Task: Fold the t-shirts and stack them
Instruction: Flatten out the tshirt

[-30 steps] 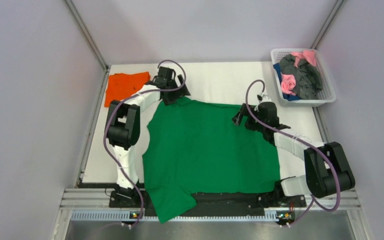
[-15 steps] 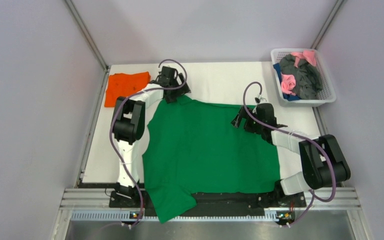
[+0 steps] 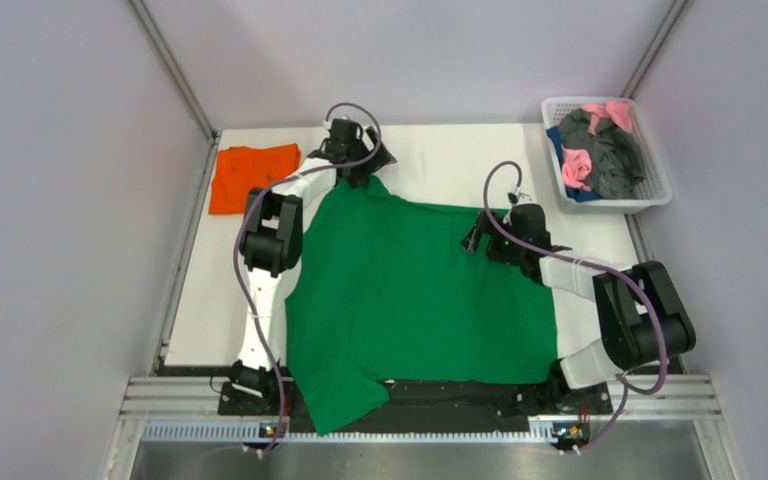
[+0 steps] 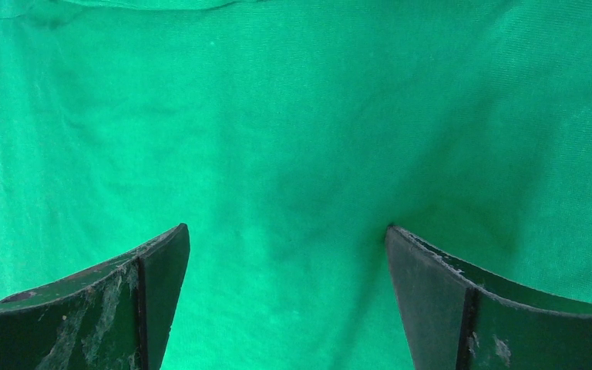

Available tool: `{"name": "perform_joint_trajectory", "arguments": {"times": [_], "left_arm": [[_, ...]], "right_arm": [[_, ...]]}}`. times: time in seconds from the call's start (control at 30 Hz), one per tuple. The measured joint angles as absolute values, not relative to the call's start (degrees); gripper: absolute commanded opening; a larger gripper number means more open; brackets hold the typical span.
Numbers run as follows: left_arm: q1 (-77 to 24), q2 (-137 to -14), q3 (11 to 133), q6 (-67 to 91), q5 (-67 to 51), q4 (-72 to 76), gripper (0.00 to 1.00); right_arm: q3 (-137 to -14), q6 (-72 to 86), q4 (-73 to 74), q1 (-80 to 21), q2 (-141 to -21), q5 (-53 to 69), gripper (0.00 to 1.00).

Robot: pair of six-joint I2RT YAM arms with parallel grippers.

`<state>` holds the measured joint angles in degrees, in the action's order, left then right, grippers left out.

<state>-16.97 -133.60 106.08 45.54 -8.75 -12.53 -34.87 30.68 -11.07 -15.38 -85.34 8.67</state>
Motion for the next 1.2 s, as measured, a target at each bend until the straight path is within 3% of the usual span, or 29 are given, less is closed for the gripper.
{"name": "perform_joint_trajectory", "arguments": {"times": [0.3, 0.6, 0.73, 1.0, 1.2], "left_arm": [[-19.0, -144.7, 123.0, 50.9, -10.6, -12.3, 0.99], [-21.7, -147.6, 132.3, 51.7, -2.0, -17.5, 0.99], [-22.2, -145.4, 130.5, 48.4, 2.2, -22.0, 0.99], [-21.8, -128.7, 110.8, 44.8, 5.1, -23.0, 0.99], [-21.8, -127.0, 108.8, 45.4, 2.7, -20.4, 0.99]], "right_arm": [[-35.9, 30.7, -11.2, -15.4, -86.5, 8.4, 0.96], [-36.9, 30.7, -10.2, -15.5, -87.1, 7.1, 0.96], [-36.9, 30.7, -10.2, -15.6, -87.1, 6.9, 0.96], [-36.9, 30.7, -10.0, -15.6, -87.0, 6.5, 0.96], [-36.9, 30.6, -9.5, -15.6, -86.8, 6.5, 0.96]]}}
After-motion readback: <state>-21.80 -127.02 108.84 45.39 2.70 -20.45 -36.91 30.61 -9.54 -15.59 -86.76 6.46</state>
